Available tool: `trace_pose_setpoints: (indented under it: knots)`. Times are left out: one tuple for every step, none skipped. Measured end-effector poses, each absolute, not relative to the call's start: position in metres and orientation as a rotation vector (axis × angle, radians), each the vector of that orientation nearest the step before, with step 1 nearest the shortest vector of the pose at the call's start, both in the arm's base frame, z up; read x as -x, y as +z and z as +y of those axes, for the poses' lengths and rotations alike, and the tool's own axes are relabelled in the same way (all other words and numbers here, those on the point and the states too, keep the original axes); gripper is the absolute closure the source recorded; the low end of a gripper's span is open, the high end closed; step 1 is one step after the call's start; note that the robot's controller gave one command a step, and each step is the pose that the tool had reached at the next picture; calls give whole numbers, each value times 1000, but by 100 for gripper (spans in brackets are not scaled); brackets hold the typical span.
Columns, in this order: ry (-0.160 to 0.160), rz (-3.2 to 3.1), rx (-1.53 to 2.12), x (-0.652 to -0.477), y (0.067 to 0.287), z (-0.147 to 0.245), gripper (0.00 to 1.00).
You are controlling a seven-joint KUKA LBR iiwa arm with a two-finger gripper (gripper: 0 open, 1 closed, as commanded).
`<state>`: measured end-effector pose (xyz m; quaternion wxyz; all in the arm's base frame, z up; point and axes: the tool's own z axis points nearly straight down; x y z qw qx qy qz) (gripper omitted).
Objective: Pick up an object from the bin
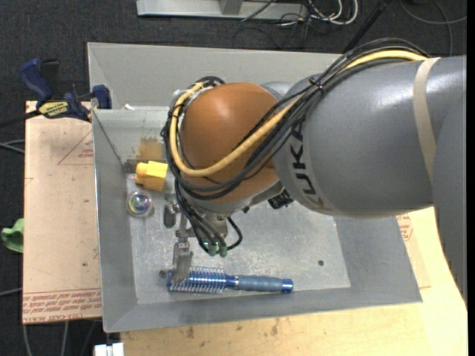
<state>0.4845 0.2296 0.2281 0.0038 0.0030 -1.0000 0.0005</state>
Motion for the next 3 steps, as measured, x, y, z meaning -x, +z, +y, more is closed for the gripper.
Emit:
trace_pose_setpoints:
  knots:
    - [-1, -3140, -163, -491, 67, 140, 0]
    - [-4, -3142, -128, -482, 101, 150, 0]
    - [-1, -3133, -240, -479, 108, 142, 0]
